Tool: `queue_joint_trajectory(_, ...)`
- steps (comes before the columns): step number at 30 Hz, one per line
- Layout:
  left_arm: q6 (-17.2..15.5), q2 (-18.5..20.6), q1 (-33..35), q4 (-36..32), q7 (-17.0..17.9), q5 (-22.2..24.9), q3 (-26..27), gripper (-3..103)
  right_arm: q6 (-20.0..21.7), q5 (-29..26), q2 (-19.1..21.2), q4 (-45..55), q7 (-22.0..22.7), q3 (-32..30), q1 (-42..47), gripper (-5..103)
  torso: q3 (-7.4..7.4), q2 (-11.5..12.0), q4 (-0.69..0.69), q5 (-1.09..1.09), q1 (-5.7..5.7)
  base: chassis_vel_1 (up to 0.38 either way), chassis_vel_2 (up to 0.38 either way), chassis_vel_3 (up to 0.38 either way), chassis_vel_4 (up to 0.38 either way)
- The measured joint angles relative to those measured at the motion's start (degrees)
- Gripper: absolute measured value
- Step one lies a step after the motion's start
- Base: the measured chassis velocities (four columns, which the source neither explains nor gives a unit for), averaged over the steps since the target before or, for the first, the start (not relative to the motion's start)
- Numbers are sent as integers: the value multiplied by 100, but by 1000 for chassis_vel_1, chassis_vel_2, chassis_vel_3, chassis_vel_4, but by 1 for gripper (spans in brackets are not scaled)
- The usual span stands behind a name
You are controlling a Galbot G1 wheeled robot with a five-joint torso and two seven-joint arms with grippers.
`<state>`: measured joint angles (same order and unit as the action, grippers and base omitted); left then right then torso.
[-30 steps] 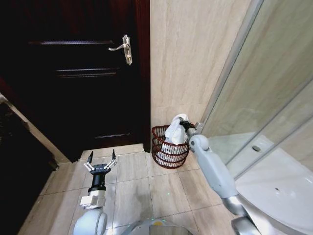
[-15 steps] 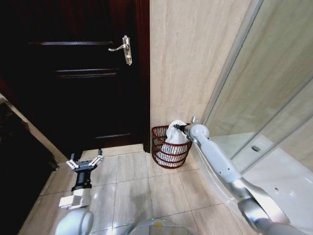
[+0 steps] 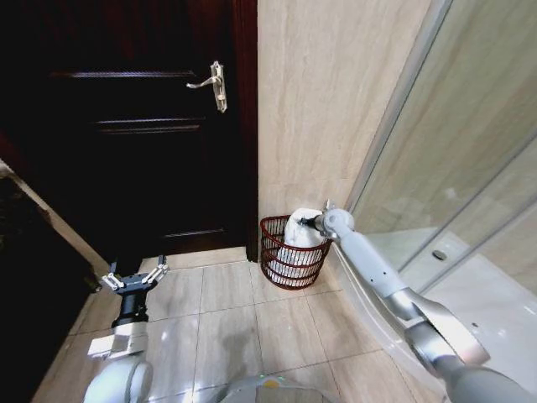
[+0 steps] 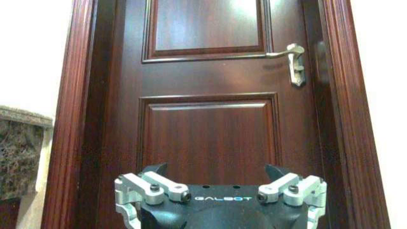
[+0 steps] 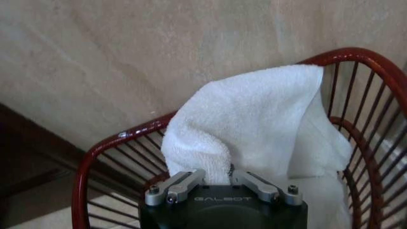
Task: Discard the used towel into the hamper.
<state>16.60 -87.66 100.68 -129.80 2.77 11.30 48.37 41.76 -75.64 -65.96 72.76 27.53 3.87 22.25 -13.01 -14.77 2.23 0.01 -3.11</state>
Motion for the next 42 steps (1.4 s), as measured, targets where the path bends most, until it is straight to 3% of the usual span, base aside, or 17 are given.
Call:
queue_joint_trajectory(13, -75, 1, 26, -113, 39, -139, -114, 100, 18, -392, 315, 594, 353, -79, -80, 4, -5, -7, 1, -1, -3, 0, 0, 0, 0)
queue_joint_trajectory(17, -163, 71, 9, -152, 71, -161, -129, 100, 18, -1182, 708, 905, 701, 29, -271, 4, -5, -10, 0, -2, -3, 0, 0, 0, 0)
queue_joint_trajectory(23, -173, 14, 0, -115, 105, -237, -222, 100, 18, -1663, 1004, 875, 806, 486, -379, 4, -7, -11, 0, -1, -3, 0, 0, 0, 0)
queue_joint_trajectory(30, -166, -15, -18, -100, 110, -263, -234, 100, 18, -1818, 923, 856, 985, 725, -116, 4, -8, -12, 1, -1, -4, 0, 0, 0, 0)
queue_joint_trajectory(33, -167, -29, -28, -101, 117, -278, -233, 100, 17, -1822, 712, 741, 1086, 675, -55, 4, -8, -12, 2, 0, -4, 0, 0, 0, 0)
queue_joint_trajectory(42, -191, -80, -16, -195, 120, -284, -148, 100, 14, -1605, 424, 344, 941, 712, -52, 4, -9, -14, 1, -1, -4, 0, 0, 0, 0)
